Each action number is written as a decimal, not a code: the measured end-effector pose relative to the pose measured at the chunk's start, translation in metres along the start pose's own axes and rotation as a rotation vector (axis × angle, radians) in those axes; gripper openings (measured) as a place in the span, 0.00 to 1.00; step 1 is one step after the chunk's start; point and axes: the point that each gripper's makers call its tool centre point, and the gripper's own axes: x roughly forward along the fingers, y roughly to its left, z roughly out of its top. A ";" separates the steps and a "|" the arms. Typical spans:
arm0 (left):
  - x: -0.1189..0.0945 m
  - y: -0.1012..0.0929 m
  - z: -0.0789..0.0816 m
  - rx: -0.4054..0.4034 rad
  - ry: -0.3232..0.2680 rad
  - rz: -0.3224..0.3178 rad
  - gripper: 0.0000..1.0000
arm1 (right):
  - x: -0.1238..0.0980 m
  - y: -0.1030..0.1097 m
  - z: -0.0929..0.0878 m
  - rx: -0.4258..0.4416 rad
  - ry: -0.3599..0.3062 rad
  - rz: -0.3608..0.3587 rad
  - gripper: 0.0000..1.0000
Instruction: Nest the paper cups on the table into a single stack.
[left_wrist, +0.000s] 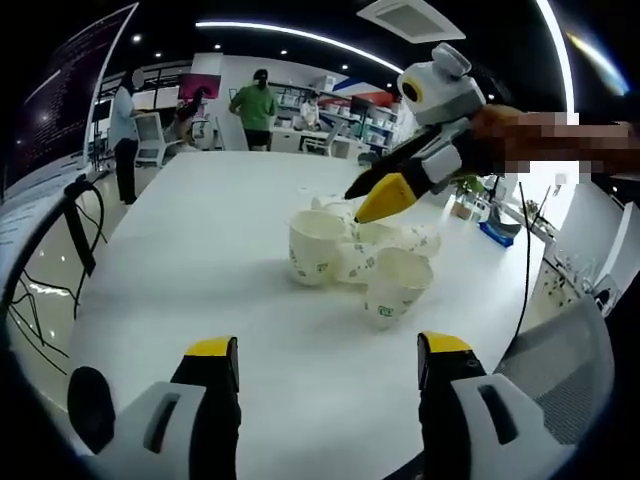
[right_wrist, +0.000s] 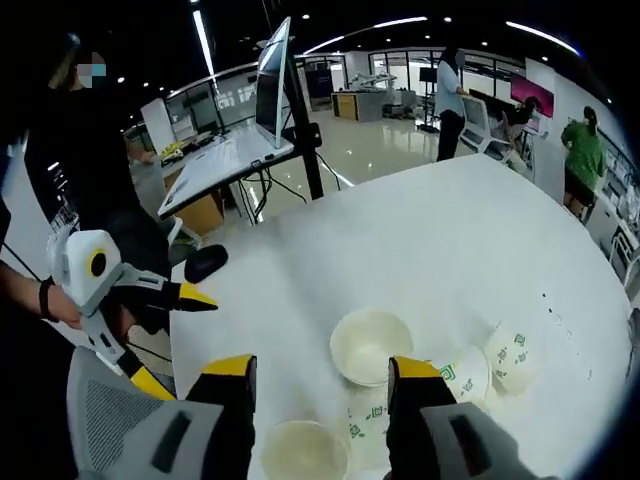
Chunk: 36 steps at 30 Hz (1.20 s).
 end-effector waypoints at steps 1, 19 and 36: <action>0.000 0.000 0.000 0.000 0.000 0.000 0.71 | 0.004 -0.002 0.002 -0.002 0.005 0.003 0.51; 0.005 0.007 0.004 -0.020 -0.011 0.003 0.71 | 0.040 -0.005 -0.008 0.049 0.139 0.024 0.47; 0.003 0.019 -0.001 -0.051 -0.012 0.024 0.70 | 0.070 -0.006 -0.025 0.019 0.261 0.023 0.38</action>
